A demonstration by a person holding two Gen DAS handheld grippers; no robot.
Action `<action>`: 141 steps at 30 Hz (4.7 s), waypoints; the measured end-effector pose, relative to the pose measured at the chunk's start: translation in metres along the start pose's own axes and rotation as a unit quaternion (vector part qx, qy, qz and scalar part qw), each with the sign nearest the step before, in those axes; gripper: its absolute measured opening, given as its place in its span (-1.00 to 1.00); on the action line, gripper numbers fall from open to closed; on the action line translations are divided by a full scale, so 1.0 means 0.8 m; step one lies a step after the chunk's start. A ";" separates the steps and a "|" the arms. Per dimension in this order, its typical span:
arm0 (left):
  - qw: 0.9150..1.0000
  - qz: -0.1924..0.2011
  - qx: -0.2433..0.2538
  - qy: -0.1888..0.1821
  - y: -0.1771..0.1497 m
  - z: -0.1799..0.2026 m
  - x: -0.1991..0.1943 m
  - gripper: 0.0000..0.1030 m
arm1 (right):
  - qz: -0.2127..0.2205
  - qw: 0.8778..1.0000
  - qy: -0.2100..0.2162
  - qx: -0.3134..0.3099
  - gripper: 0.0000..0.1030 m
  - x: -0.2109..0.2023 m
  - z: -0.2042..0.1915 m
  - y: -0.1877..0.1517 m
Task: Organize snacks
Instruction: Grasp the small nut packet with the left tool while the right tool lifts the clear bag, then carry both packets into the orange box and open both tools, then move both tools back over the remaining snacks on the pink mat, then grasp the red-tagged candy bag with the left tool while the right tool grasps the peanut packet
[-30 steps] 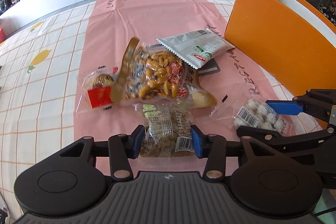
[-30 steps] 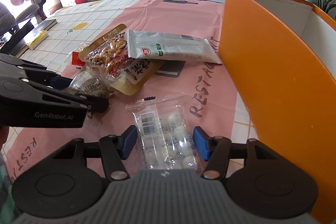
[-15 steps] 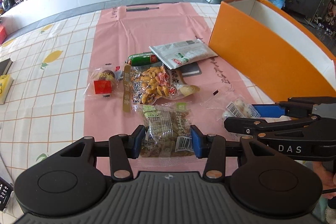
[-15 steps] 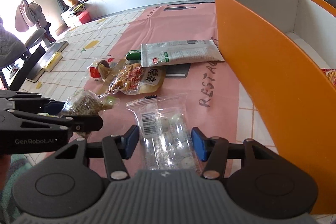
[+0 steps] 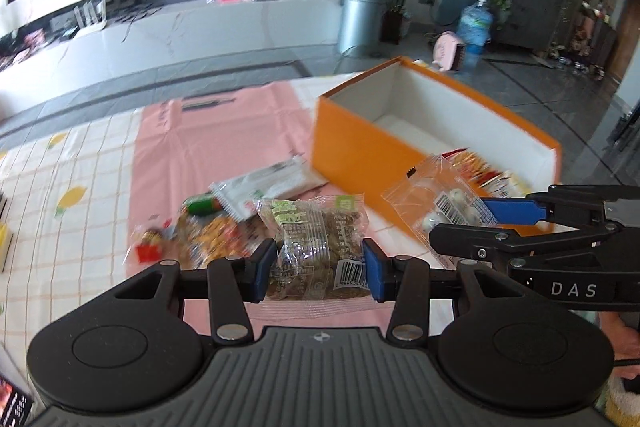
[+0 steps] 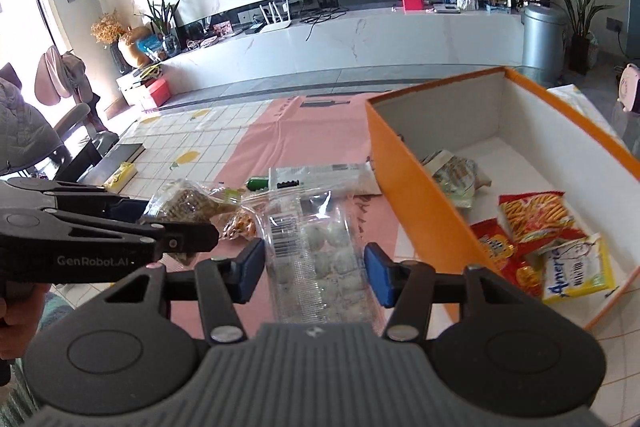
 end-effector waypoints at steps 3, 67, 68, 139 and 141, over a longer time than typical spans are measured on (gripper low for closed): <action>1.000 0.005 0.021 -0.020 0.017 0.034 0.002 0.00 | 0.009 1.000 -0.014 0.013 0.02 -0.028 0.035 0.010; 0.958 -0.129 0.255 0.015 0.045 0.180 0.220 0.25 | -0.187 0.974 -0.118 0.042 0.19 0.095 0.283 0.016; 0.961 -0.120 0.248 0.015 0.049 0.178 0.210 0.25 | -0.184 0.975 -0.119 0.043 0.20 0.089 0.280 0.018; 0.989 0.010 -0.107 0.098 0.001 -0.213 0.066 0.41 | -0.061 0.997 -0.042 0.020 0.24 0.191 -0.085 0.003; 0.989 0.005 -0.116 0.094 0.003 -0.222 0.076 0.41 | -0.064 0.997 -0.040 0.019 0.24 0.204 -0.090 0.007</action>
Point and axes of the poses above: each gripper's, at about its wrist camera, not at the fingertips, and x roughly the way its jaws point, z to its right, y to its top, the point moved 9 cm from there along x, roughly the way its jaws point, and after that the axes turned 12 degrees about -x, right-handed, at the moved point
